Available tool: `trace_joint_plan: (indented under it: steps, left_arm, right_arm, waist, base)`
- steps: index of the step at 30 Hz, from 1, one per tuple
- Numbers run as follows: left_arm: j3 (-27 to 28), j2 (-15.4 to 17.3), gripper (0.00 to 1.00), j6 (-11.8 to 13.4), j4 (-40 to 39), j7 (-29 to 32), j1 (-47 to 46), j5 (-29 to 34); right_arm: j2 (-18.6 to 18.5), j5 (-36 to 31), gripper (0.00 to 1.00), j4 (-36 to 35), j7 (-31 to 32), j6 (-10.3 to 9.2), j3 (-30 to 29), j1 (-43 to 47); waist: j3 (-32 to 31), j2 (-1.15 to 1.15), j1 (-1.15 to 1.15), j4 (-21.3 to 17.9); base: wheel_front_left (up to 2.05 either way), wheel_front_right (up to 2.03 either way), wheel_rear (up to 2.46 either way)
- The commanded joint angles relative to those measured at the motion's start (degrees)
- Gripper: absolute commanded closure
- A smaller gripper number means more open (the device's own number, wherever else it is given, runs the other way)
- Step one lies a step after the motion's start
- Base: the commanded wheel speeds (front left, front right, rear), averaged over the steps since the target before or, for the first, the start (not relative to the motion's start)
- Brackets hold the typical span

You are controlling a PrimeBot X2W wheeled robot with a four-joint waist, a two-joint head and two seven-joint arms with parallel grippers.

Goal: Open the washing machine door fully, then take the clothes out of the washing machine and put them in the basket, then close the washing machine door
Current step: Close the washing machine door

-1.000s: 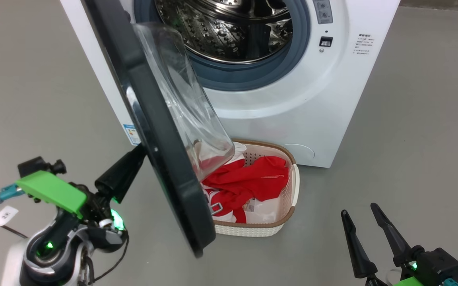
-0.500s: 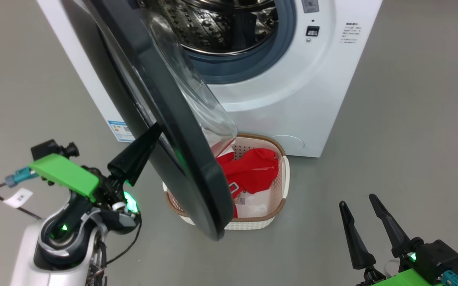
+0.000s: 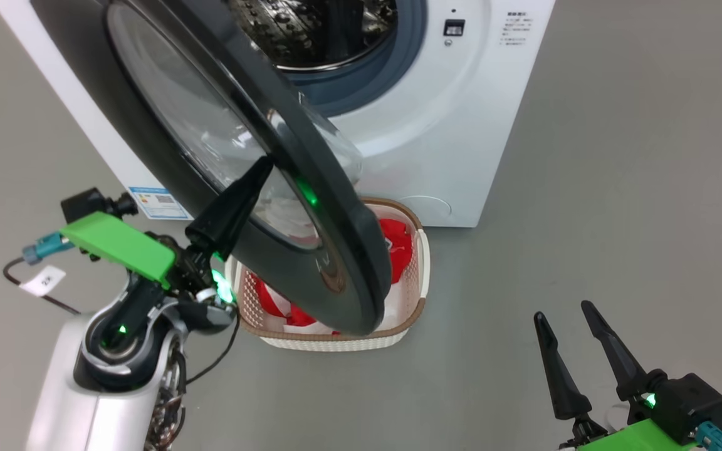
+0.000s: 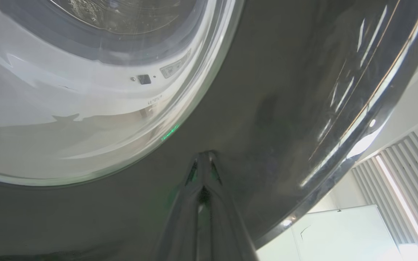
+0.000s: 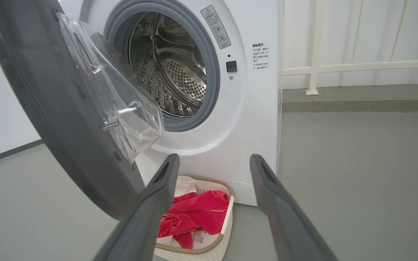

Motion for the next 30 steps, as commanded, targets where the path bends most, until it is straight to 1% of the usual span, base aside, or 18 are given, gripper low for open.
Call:
trace_joint_plan:
  steps: [1,10,23,30]
  left_arm:
    - [0.7,0.8,1.0,-1.4,-0.9,-0.6,-2.9,0.4]
    - [-0.7,0.8,1.0,-4.0,2.9,-3.7,-6.4,1.3]
    - [-1.1,0.8,1.0,-5.9,8.0,-7.4,-11.5,1.5]
    - [-1.6,0.8,1.0,-7.5,11.6,-9.1,-14.9,2.8]
  right_arm:
    - [-0.7,0.1,0.0,-1.5,-0.4,0.36,1.3,-2.5]
    - [-0.7,0.4,0.0,-1.3,-0.4,0.36,1.6,-3.0]
    - [-0.7,0.6,0.0,-1.1,-0.4,0.36,1.6,-3.3]
    - [-0.7,0.4,0.0,-1.2,-0.4,0.36,1.7,-3.9]
  waist:
    - [0.9,0.0,0.0,-0.9]
    - [2.1,0.0,0.0,-2.9]
    - [3.3,0.0,0.0,-5.8]
    - [4.7,0.0,0.0,-7.2]
  base:
    - [0.0,0.0,0.0]
    - [0.0,0.0,0.0]
    - [0.0,0.0,0.0]
    - [0.0,0.0,0.0]
